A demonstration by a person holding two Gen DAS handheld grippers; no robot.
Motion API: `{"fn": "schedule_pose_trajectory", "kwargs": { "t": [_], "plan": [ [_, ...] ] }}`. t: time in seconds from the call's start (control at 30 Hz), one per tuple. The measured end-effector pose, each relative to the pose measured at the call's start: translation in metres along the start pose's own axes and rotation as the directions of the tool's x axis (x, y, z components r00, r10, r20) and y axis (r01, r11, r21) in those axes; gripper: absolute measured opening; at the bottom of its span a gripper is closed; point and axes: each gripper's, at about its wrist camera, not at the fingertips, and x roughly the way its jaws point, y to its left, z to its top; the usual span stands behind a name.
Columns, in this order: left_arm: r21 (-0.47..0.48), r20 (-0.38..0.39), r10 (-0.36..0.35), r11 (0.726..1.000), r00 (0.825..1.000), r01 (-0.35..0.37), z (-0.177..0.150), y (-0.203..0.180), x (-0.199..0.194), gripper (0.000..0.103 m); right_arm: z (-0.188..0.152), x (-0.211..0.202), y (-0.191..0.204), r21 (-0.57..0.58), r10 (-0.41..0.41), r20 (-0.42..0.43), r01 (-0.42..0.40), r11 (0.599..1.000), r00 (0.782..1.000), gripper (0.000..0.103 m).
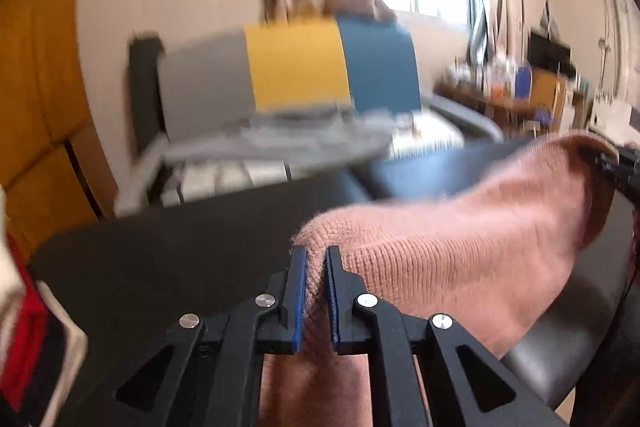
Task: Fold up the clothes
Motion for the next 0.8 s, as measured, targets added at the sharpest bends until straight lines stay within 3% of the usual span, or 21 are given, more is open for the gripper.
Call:
{"fn": "schedule_pose_trajectory", "kwargs": {
  "t": [0.1,0.2,0.3,0.43,0.6,0.73,0.8],
  "plan": [
    [-0.019,0.119,0.020,1.000,0.993,-0.018,0.022,0.006,-0.038,0.008,0.020,-0.019,-0.009,0.041,-0.014,0.082,0.011,0.999,0.996,0.006],
    [-0.040,0.237,0.042,0.999,0.971,-0.033,0.044,0.012,-0.075,0.008,0.042,-0.052,-0.014,0.083,-0.039,0.177,0.024,0.996,0.983,0.006],
    [-0.062,0.350,0.065,0.997,0.934,-0.046,0.066,0.019,-0.113,0.008,0.066,-0.088,-0.020,0.125,-0.058,0.282,0.023,0.992,0.958,0.006],
    [-0.095,0.486,0.094,0.994,0.869,-0.054,0.095,0.027,-0.162,0.008,0.097,-0.141,-0.027,0.162,-0.067,0.429,-0.004,0.987,0.901,0.006],
    [-0.135,0.591,0.091,0.991,0.802,-0.013,0.127,0.041,-0.210,0.008,0.131,-0.184,-0.028,0.149,-0.061,0.558,-0.028,0.988,0.827,0.006],
    [-0.139,0.626,0.113,0.990,0.772,-0.032,0.152,0.052,-0.223,0.008,0.157,-0.191,-0.035,0.163,-0.034,0.601,-0.081,0.983,0.799,0.006],
    [-0.152,0.636,0.147,0.986,0.757,-0.063,0.170,0.058,-0.217,0.000,0.168,-0.186,-0.039,0.173,-0.040,0.606,-0.083,0.981,0.795,0.006]
  ]
}}
